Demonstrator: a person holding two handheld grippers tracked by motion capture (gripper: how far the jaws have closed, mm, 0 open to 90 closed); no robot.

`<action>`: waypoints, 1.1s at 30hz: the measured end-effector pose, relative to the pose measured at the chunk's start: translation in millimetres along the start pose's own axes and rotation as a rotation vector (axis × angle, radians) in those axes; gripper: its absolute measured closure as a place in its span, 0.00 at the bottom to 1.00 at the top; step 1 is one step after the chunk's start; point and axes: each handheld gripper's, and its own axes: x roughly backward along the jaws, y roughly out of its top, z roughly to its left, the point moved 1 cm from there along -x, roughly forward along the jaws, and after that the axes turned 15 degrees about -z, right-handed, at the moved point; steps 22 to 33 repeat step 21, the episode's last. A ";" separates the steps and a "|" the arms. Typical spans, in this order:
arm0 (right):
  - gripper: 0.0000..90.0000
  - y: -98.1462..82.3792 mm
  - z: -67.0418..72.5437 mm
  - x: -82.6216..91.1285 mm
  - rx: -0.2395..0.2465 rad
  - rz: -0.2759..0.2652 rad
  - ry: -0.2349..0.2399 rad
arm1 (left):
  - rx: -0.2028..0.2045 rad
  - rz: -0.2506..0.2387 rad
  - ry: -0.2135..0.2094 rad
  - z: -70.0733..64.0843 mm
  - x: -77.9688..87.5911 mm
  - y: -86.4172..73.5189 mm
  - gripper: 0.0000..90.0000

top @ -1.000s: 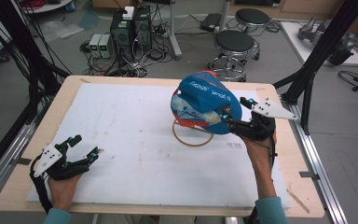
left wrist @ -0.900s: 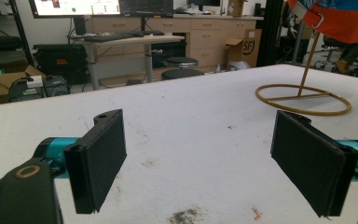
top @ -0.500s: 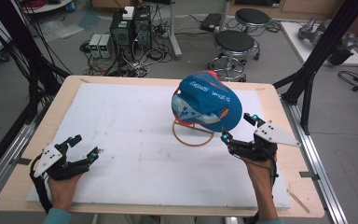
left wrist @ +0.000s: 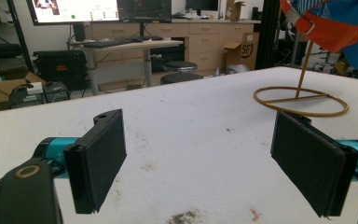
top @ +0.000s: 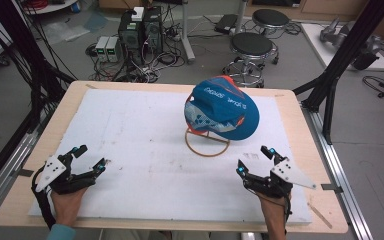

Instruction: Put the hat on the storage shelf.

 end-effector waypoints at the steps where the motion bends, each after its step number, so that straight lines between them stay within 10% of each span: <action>1: 0.13 -4.4 0.5 2.8 -0.001 -0.010 -0.014 | 0.001 0.000 0.001 0.0 0.0 0.0 0.20; 13: 0.13 -40.2 0.4 19.3 -0.001 -0.038 -0.069 | 0.003 0.001 0.006 -0.8 -0.7 -0.2 0.20; 33: 0.13 -40.2 -3.9 18.8 -0.016 -0.044 -0.068 | 0.001 -0.002 0.006 -0.9 -0.2 -0.2 0.20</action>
